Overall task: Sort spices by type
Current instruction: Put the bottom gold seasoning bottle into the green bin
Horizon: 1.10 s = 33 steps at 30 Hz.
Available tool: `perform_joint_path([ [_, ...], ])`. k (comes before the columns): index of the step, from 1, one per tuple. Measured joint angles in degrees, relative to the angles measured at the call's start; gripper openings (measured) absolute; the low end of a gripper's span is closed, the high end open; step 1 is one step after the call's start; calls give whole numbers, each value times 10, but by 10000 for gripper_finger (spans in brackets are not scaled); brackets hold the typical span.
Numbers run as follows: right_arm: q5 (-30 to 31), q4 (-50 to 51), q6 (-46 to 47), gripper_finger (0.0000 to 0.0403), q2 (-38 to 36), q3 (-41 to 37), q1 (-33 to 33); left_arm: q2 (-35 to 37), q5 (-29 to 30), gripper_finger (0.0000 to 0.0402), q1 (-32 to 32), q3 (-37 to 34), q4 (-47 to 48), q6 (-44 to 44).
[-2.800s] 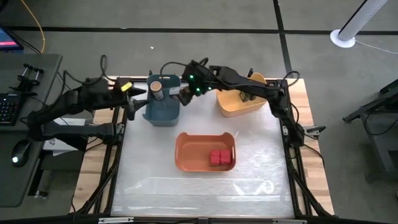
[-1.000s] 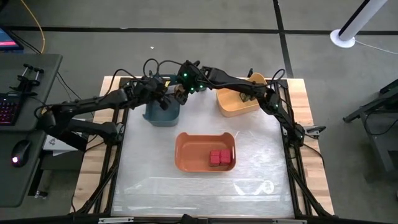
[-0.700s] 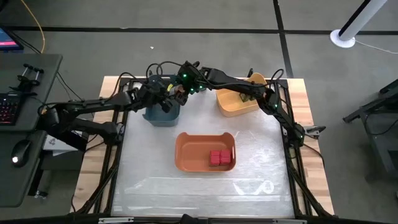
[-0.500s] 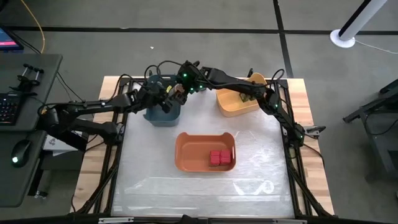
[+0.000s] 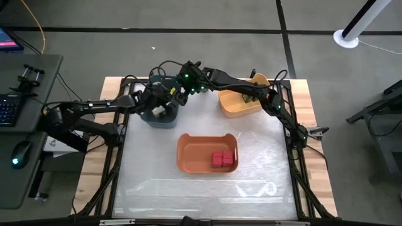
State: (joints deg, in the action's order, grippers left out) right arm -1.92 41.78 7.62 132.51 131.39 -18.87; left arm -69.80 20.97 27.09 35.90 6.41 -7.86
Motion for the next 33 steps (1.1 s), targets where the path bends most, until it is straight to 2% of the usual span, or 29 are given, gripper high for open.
perform_joint_path([
  [5, 2, 4, -2, 301, -5, 0, -6, 34, -2, 0, 0, 23, 21, 29],
  [9, 2, 22, -9, 301, -22, 0, -17, 83, -21, 0, 3, 60, 134, 90],
  [11, 2, 35, -17, 301, -30, 1, -22, 100, -63, 1, 11, 69, 189, 94],
  [15, 2, 74, -25, 302, -37, 1, -33, 100, -160, 5, 37, 70, 245, 0],
  [17, 2, 101, -26, 302, -37, 1, -37, 86, -201, 20, 52, 70, 273, -25],
  [20, 0, 136, -34, 302, -37, 1, -42, 55, -253, 62, 68, 73, 297, -43],
  [22, 0, 152, -39, 302, -37, 1, -42, 30, -265, 101, 73, 90, 322, -39],
  [29, -1, 187, -40, 302, -37, 1, -41, -73, -247, 241, 81, 184, 397, 25],
  [33, -1, 201, -36, 302, -37, 1, -39, -139, -232, 292, 86, 222, 467, 45],
])
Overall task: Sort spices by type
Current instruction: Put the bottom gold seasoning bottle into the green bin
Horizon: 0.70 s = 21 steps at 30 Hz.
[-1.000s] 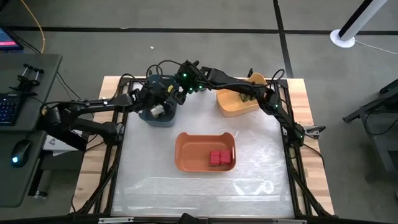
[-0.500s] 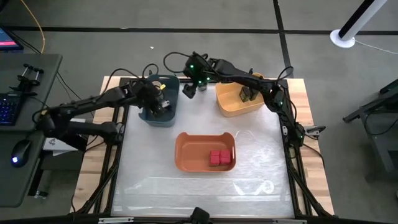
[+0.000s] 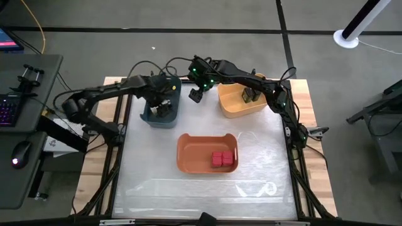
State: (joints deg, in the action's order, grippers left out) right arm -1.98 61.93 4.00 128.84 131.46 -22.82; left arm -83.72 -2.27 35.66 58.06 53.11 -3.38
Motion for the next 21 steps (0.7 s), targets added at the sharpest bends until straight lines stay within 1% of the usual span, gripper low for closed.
perform_joint_path([
  [3, 0, 2, 0, 302, 0, 0, 1, -35, 16, 310, 0, 13, 43, 10],
  [6, 0, 0, 0, 302, 0, 0, 1, -49, 28, 314, 0, 11, 44, 10],
  [7, 0, 0, 0, 302, 0, 0, 1, -53, 39, 314, 0, 10, 43, 9],
  [9, 0, 0, 0, 302, 0, 0, 1, -62, 82, 314, 0, 8, 41, -1],
  [11, 0, 0, 0, 302, 0, 0, 0, -65, 101, 315, 0, 7, 43, -4],
  [21, 0, -3, 0, 302, 0, 0, 1, -67, 103, 315, 4, 8, 36, -4],
])
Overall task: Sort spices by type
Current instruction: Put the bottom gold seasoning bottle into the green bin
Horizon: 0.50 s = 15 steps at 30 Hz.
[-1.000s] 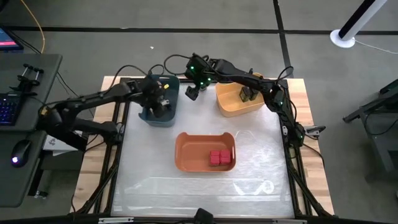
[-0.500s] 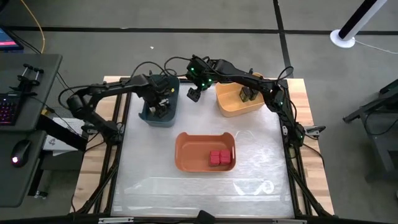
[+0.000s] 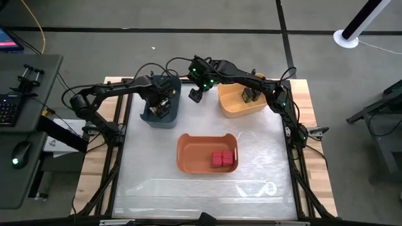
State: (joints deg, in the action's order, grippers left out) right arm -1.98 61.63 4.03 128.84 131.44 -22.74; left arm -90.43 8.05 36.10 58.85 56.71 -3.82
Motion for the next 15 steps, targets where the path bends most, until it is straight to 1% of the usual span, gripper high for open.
perform_joint_path([
  [6, 0, -1, 5, 302, 0, 0, 0, -38, 0, 315, 0, 0, 0, -17],
  [12, 0, -2, 5, 302, 0, 0, 0, -75, 1, 314, -5, 0, 5, -14],
  [15, 0, -2, 5, 302, 0, 0, 0, -71, 8, 300, -11, 0, 6, 1],
])
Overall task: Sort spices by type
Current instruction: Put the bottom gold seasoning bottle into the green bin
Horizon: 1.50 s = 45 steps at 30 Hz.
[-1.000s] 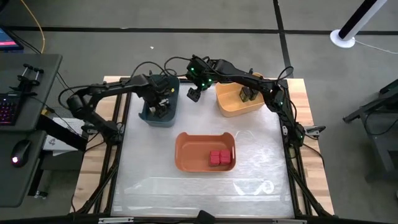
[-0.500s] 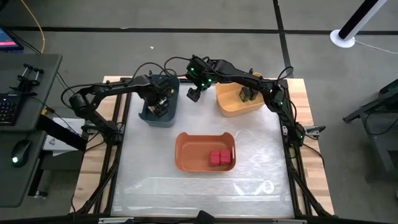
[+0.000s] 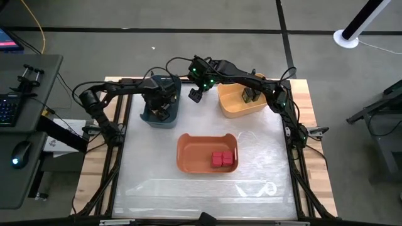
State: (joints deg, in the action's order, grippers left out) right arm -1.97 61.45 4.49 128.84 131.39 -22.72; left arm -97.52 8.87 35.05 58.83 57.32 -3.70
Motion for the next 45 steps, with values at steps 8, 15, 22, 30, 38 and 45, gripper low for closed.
perform_joint_path([
  [8, 0, -13, 0, 302, 0, 0, 0, 84, 23, 230, -3, 8, 37, 16],
  [15, -26, -111, -2, 300, 0, 0, 0, 192, 57, 230, -6, 10, 28, 66],
  [22, -35, -253, 35, 237, 0, 0, 4, 278, 60, 230, -6, 10, -57, 152],
  [30, -12, -313, 64, 18, 12, 0, 15, 251, 62, 230, -6, 10, -59, 162],
  [38, -14, -330, 74, 5, 37, -1, 31, 233, 67, 230, -16, 10, -109, 159],
  [45, -12, -344, 74, 1, 39, 0, 28, 256, 69, 230, -30, 10, -112, 173],
])
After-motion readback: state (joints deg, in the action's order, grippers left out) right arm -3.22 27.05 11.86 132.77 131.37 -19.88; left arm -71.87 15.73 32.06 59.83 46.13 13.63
